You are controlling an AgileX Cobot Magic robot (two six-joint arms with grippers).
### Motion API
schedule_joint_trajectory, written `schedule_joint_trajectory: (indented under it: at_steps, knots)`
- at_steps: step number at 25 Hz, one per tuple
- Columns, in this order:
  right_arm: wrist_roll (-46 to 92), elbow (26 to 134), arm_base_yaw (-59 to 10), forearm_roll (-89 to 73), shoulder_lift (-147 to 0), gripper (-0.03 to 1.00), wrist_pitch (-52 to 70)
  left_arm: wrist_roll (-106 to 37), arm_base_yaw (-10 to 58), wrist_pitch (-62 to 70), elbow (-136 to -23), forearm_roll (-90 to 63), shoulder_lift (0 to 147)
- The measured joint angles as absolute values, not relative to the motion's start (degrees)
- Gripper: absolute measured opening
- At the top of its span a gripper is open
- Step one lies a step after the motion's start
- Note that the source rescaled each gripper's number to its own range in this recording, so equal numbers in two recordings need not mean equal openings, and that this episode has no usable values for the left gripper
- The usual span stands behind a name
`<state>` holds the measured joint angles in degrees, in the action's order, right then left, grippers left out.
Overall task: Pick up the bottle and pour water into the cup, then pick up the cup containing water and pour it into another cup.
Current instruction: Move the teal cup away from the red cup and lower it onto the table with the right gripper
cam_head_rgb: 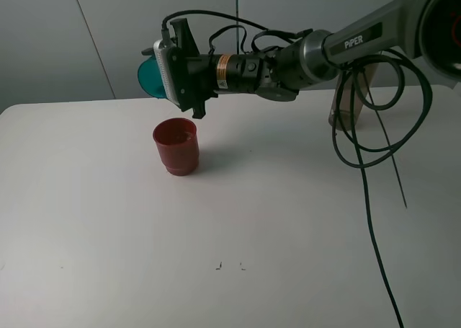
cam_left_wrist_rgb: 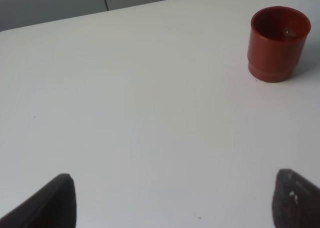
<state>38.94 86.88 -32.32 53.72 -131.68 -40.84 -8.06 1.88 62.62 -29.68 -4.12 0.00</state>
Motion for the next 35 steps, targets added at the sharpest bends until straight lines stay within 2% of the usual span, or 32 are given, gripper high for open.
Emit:
schedule_joint_trajectory:
  at_steps: [5,12,16,22,28,35]
  knots:
    - [17.89,84.52,-32.49,49.72,-128.92,0.07,-36.19,-8.06,1.88,62.62,-29.68,-4.12,0.0]
    - [4.22,75.69,-32.24,35.47,-120.74,0.07,-33.09,-8.06,1.88,62.62,-29.68,-4.12,0.0]
    - [4.9,67.7,-32.01,22.63,-115.06,0.07,-31.75,-8.06,1.88,62.62,-29.68,-4.12,0.0]
    - [14.14,54.97,-31.9,-0.48,-108.38,0.07,-30.93,-8.06,1.88,62.62,-29.68,-4.12,0.0]
    - [17.03,48.2,-28.72,-5.24,-107.49,0.07,-31.18,-8.06,1.88,62.62,-29.68,-4.12,0.0]
    - [15.19,47.5,-24.95,-8.27,-109.38,0.07,-32.93,-8.06,1.88,62.62,-29.68,-4.12,0.0]
